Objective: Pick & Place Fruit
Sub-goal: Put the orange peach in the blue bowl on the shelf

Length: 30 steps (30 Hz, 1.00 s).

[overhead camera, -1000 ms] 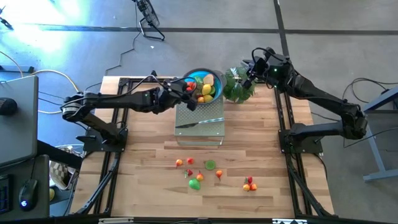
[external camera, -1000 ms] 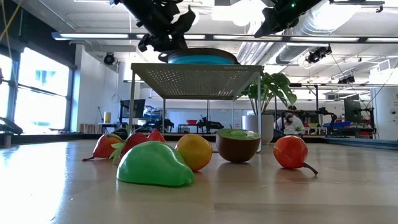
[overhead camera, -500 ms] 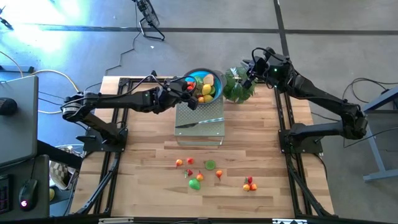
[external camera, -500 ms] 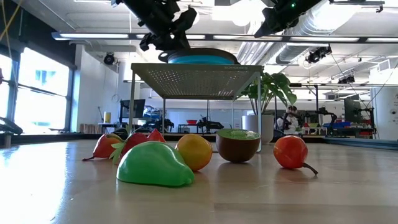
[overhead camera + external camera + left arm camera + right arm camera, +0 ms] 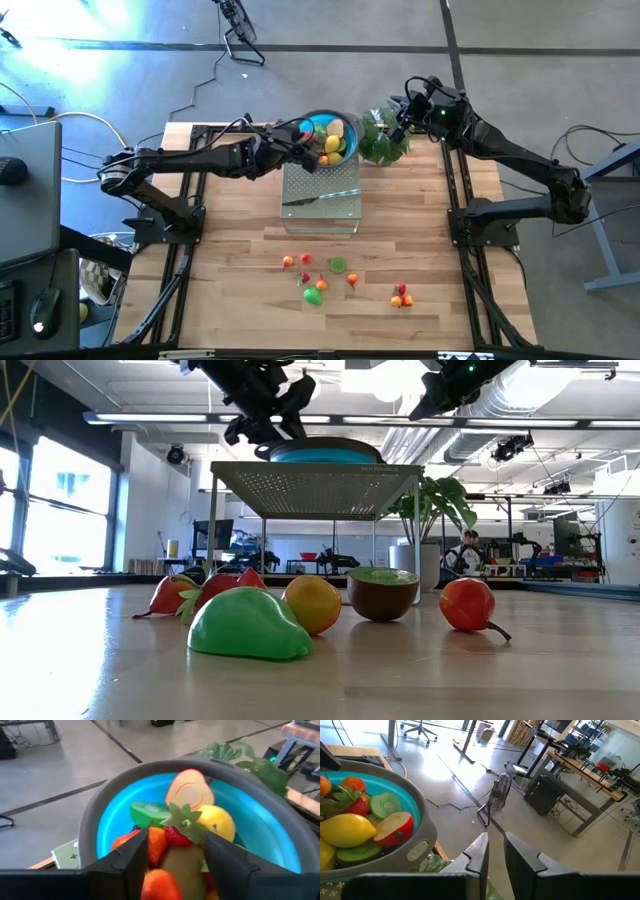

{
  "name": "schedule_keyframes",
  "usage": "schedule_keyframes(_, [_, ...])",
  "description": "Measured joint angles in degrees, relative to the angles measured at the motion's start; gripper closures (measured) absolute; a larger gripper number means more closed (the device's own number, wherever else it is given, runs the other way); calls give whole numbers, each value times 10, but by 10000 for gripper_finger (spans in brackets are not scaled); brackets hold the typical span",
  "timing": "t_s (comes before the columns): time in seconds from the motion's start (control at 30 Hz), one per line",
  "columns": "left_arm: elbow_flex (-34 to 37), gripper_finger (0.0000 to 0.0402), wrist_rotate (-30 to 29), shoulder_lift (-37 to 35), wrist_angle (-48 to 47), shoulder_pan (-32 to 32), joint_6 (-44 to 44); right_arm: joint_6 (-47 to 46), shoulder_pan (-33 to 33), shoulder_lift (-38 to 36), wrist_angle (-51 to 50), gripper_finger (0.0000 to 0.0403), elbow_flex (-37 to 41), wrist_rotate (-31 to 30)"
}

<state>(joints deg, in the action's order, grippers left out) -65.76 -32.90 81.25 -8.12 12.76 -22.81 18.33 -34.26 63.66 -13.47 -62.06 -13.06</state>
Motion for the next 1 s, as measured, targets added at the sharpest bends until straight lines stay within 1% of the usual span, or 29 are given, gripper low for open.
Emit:
schedule_keyframes(0.1, [0,199,12,0,20,0,0,0,0,0,0,350,0,0])
schedule_keyframes(0.2, [0,189,12,0,37,0,13,0,0,0,0,350,0,0])
schedule_keyframes(0.33, [0,188,7,0,54,0,18,0,0,0,0,350,0,0])
schedule_keyframes(0.7, [0,187,6,0,52,0,12,-6,1,0,0,350,0,0])
schedule_keyframes(0.77, [0,187,15,-1,49,0,-6,-22,6,0,0,350,0,0])
schedule_keyframes(0.87, [0,187,53,-2,49,-1,-68,-52,17,0,0,350,0,0])
schedule_keyframes(0.97, [1,187,83,-7,35,-4,-73,-67,32,0,0,350,0,0])
schedule_keyframes(1.0, [1,187,83,-11,26,-5,-72,-67,37,0,0,350,0,0])
